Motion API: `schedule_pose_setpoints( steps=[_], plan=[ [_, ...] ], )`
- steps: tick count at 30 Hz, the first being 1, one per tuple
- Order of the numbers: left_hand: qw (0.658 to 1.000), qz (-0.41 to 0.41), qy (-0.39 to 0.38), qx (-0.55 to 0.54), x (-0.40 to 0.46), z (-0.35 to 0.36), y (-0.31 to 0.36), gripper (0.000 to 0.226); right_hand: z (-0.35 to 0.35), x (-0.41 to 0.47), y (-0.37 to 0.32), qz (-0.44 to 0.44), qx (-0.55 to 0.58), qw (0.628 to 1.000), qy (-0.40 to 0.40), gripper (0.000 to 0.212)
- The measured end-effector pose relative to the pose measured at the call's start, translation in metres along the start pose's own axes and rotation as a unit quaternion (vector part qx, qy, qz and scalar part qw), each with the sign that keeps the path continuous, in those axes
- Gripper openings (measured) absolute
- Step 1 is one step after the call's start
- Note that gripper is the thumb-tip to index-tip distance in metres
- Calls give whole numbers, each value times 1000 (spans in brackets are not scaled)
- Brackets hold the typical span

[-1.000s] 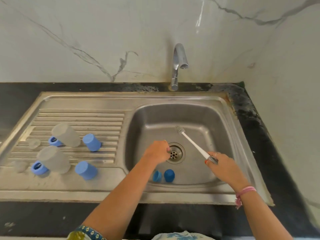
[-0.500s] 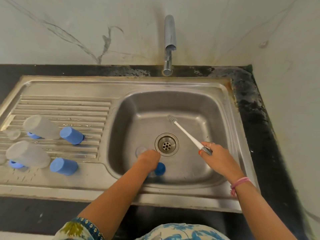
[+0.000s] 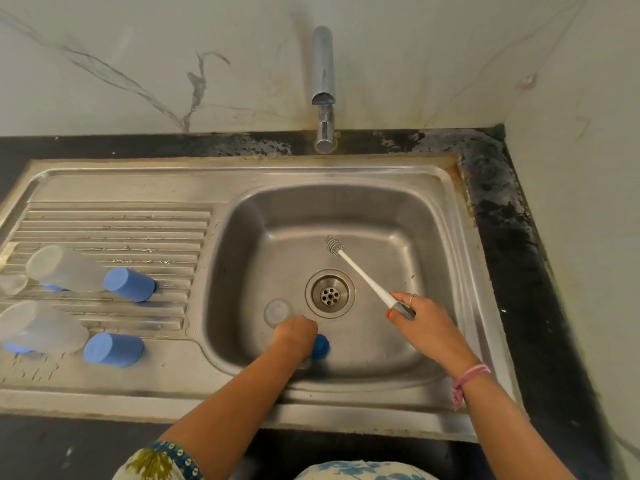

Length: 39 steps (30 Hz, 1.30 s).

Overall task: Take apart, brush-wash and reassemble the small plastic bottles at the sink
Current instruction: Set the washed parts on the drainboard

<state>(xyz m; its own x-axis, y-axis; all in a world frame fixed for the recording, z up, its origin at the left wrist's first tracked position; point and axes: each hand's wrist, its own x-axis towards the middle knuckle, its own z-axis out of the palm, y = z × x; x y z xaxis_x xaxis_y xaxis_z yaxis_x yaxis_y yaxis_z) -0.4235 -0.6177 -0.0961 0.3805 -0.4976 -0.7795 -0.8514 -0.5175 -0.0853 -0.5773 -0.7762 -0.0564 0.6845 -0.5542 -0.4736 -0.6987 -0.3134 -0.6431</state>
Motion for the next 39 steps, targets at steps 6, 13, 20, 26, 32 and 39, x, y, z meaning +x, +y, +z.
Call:
schedule_pose_setpoints(
  steps=[6, 13, 20, 26, 32, 39],
  plan=[
    [998, 5, -32, -52, -6, -26, -9, 34, 0, -4, 3, 16, 26, 999, -11, 41],
    [951, 74, 174, -245, -10, -155, -42, 60, -8, -8, -6, 13, 98, 995, 20, 28],
    [899, 46, 305, -311, 5, -246, -48, 70, -27, 1, -33, -29, 185, 979, 84, 21],
    [889, 11, 282, -360, 24, -237, -62, 75, -31, 9, -46, -34, 236, 966, 102, 25],
    [772, 20, 223, -595, 38, -209, -72, 88, -29, 0, -41, -18, 272, 958, 88, 27],
    [671, 27, 329, -663, 46, -172, -48, 70, -28, -2, -40, -9, 299, 951, 82, 29]
  ],
)
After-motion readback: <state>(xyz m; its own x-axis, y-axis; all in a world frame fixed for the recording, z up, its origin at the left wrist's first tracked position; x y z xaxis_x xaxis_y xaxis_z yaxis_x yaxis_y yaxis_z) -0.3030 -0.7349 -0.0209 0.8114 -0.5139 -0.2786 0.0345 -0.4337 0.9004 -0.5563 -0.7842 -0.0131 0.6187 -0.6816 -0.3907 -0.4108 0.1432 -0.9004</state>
